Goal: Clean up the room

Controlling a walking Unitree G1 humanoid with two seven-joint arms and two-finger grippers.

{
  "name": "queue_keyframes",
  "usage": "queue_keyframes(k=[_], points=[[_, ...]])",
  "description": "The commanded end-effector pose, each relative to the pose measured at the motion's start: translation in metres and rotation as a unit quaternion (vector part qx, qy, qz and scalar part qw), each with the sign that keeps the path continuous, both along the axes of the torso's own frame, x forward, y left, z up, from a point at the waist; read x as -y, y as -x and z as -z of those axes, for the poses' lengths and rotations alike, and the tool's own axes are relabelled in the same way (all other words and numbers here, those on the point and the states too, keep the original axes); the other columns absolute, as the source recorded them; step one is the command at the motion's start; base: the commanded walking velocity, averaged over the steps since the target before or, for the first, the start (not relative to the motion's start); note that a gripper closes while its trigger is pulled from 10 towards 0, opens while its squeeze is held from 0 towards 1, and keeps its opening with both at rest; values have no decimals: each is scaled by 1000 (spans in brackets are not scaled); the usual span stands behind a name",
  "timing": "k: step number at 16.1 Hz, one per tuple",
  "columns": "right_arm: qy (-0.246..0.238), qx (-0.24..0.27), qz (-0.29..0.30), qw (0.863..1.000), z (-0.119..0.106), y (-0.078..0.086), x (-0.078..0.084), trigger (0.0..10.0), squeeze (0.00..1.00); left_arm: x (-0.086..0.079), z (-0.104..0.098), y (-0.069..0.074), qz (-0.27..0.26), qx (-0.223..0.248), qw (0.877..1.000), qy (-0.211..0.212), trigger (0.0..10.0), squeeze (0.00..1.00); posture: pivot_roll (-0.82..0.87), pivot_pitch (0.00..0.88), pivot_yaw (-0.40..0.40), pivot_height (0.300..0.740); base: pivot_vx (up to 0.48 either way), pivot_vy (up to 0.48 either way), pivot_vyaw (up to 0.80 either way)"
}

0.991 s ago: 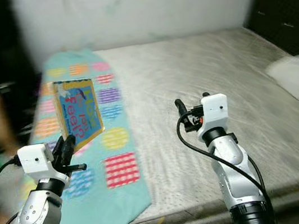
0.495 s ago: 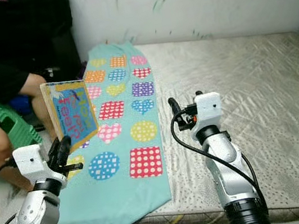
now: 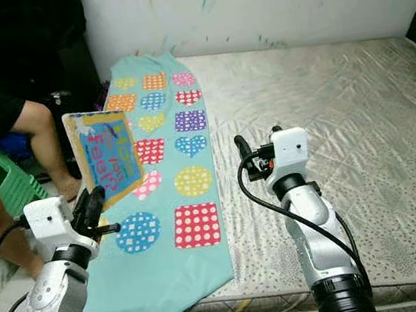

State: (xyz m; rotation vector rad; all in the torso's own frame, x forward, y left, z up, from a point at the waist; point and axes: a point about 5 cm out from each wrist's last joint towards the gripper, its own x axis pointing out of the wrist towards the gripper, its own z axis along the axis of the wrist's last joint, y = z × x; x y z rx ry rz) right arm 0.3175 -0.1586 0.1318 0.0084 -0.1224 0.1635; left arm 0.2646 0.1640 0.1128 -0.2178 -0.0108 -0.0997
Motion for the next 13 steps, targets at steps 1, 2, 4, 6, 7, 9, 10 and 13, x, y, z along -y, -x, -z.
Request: queue_keyframes(k=[1, 2, 4, 6, 7, 9, 10, 13], points=[[-4, 5, 3, 1000, -3, -2, 2, 10000, 0, 0, -8, -3, 5, 17, 1000, -3, 10000, 0, -73, 0, -36, 740, 0, 356, 0], [-5, 5, 3, 1000, -2, -2, 1, 10000, 0, 0, -8, -3, 5, 16, 1000, -2, 10000, 0, -73, 0, -35, 740, 0, 480, 0], [-5, 5, 3, 1000, -2, -2, 1, 10000, 0, 0, -7, -4, 5, 14, 1000, -1, 10000, 0, -73, 0, -35, 740, 0, 480, 0], [-5, 5, 4, 1000, -2, -3, 1, 10000, 0, 0, -8, -4, 5, 17, 1000, 1, 10000, 0, -74, 0, -34, 740, 0, 480, 0], [-5, 5, 4, 1000, -2, -3, 1, 10000, 0, 0, -9, -4, 6, 21, 1000, -1, 10000, 0, -73, 0, -34, 740, 0, 0, 0], [-5, 5, 4, 1000, -2, -3, 1, 10000, 0, 1, -10, -4, 10, 24, 1000, 1, 10000, 0, -74, 0, -34, 740, 0, 0, 0], [-4, 5, 3, 1000, -2, -3, 1, 10000, 0, 2, -10, -4, 11, 24, 1000, -2, 10000, 0, -74, 0, -34, 740, 0, 0, 0], [-2, 6, 3, 1000, -2, -3, 1, 10000, 0, 3, -10, -5, 13, 26, 1000, -4, 10000, 0, -77, 0, -36, 740, 0, -162, 0]])
